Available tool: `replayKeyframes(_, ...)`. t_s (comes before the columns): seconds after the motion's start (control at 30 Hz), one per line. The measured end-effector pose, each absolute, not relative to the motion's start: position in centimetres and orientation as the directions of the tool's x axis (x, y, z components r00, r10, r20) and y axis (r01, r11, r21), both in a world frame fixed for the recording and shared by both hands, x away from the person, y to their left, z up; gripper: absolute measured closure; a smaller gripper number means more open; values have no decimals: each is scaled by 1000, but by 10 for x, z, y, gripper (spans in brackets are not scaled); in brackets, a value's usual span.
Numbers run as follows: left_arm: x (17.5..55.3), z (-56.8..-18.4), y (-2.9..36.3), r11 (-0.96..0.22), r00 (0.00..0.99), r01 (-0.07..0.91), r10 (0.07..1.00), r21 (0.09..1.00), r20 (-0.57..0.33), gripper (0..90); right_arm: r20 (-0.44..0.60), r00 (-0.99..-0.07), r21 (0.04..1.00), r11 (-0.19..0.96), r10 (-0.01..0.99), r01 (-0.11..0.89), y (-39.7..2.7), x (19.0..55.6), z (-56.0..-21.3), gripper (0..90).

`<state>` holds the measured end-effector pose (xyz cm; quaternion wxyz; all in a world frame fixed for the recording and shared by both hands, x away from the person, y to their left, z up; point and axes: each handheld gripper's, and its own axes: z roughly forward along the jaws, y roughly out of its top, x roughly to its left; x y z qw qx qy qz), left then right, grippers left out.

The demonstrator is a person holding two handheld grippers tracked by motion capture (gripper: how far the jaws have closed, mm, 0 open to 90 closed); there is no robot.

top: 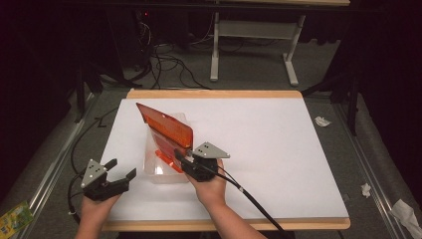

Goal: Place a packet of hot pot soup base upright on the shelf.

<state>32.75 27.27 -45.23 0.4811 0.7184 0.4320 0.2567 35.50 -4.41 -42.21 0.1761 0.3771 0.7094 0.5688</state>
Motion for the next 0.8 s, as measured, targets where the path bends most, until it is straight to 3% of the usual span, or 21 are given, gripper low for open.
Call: replayKeyframes(0.8, 328, -454, 271, -163, 502, 379, 863, 911, -54, 201, 150, -673, 937, 113, 725, 331, -51, 351, -428, 715)
